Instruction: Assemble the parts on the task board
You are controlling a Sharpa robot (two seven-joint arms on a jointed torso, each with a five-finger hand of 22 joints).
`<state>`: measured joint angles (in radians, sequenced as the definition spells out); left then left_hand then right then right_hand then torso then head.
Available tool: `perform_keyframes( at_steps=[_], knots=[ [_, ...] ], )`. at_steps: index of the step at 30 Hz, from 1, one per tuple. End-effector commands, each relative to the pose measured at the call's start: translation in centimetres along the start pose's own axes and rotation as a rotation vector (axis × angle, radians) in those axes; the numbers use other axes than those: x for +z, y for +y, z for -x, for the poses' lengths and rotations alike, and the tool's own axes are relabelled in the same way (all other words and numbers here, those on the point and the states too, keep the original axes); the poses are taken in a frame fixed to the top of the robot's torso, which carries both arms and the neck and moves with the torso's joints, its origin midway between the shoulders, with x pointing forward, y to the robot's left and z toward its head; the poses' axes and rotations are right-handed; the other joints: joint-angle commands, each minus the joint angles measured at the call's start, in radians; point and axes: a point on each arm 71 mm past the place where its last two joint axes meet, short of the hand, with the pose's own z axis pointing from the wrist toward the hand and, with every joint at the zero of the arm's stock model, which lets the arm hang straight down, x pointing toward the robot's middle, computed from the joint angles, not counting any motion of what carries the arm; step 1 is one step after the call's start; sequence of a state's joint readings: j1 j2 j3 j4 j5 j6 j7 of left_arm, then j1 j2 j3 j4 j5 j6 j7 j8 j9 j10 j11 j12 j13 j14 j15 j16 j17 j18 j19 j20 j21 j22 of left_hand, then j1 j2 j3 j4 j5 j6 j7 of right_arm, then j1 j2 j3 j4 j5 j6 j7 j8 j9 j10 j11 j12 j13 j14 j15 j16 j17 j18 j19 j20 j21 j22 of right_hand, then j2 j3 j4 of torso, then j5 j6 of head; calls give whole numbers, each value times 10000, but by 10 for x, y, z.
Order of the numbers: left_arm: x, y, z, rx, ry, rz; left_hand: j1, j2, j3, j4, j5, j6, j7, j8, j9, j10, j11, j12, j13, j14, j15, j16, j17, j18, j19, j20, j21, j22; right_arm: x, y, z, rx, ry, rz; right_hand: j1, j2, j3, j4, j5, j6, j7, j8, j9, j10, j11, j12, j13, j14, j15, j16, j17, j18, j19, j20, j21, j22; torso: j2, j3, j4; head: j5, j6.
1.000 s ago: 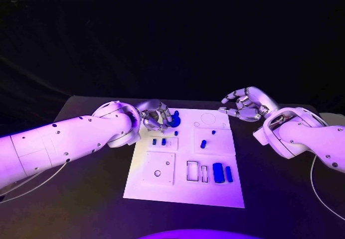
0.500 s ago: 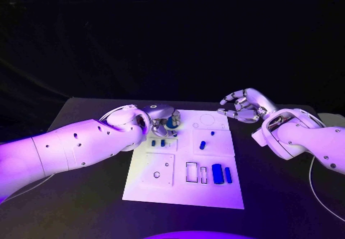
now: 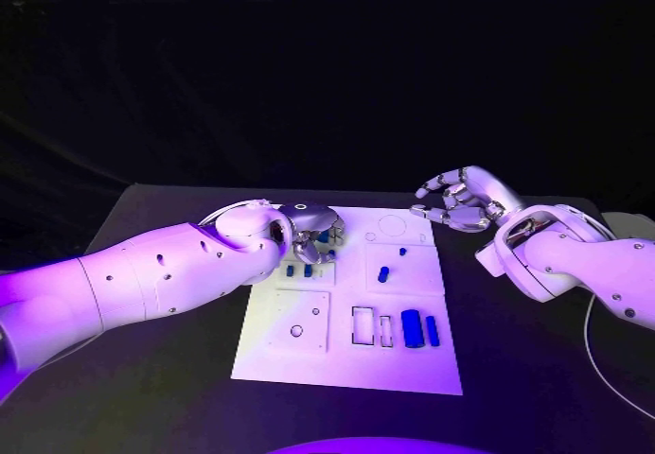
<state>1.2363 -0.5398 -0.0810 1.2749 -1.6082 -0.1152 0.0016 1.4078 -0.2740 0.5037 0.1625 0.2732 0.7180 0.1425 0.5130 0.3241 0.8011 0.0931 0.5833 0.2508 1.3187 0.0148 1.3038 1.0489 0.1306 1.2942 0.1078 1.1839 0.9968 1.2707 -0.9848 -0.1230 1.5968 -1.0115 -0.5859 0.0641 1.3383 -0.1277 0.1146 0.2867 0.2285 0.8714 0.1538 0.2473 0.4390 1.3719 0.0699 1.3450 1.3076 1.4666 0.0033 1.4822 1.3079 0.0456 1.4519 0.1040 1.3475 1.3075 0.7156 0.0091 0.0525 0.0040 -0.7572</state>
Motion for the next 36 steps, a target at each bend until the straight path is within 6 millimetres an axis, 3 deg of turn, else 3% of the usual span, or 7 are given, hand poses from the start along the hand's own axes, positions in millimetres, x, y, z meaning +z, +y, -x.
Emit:
perform_keyframes(
  at_steps=[1,16,36],
  knots=[
    [2,-1,-3,275,432,75,111,71,90,-54,-25,181,-6,-75,-32,152,-17,-96,-76,79,-5,73,5,-125,73,14,97,92,0,2,-2,-9,98,125,-62,7,-44,0,46,-71,-11,48,12,-93,-4,-55,229,486,-78,-34,187,109,-71,-29,-53,1138,-3,2,5,-9,-26],
    [6,-1,-7,281,542,179,312,358,704,-351,-149,898,-47,-363,-223,1106,-133,-454,-521,405,-80,497,169,-238,349,-20,653,795,0,2,-2,-2,119,135,-67,10,-44,2,50,-73,-11,54,12,-83,-4,-44,240,487,-78,-33,195,108,-68,-29,-51,1140,-21,2,9,-30,-52],
    [9,0,-11,168,440,128,213,509,1027,-664,-219,1535,-119,-669,-303,1917,-236,-1121,-897,669,-170,715,220,-314,524,-98,983,1230,0,3,-3,7,133,140,-78,17,-43,6,54,-67,-13,68,14,-59,-5,-18,265,493,-79,-27,218,101,-51,-30,-28,1157,-17,5,6,-34,-121]
  ],
)
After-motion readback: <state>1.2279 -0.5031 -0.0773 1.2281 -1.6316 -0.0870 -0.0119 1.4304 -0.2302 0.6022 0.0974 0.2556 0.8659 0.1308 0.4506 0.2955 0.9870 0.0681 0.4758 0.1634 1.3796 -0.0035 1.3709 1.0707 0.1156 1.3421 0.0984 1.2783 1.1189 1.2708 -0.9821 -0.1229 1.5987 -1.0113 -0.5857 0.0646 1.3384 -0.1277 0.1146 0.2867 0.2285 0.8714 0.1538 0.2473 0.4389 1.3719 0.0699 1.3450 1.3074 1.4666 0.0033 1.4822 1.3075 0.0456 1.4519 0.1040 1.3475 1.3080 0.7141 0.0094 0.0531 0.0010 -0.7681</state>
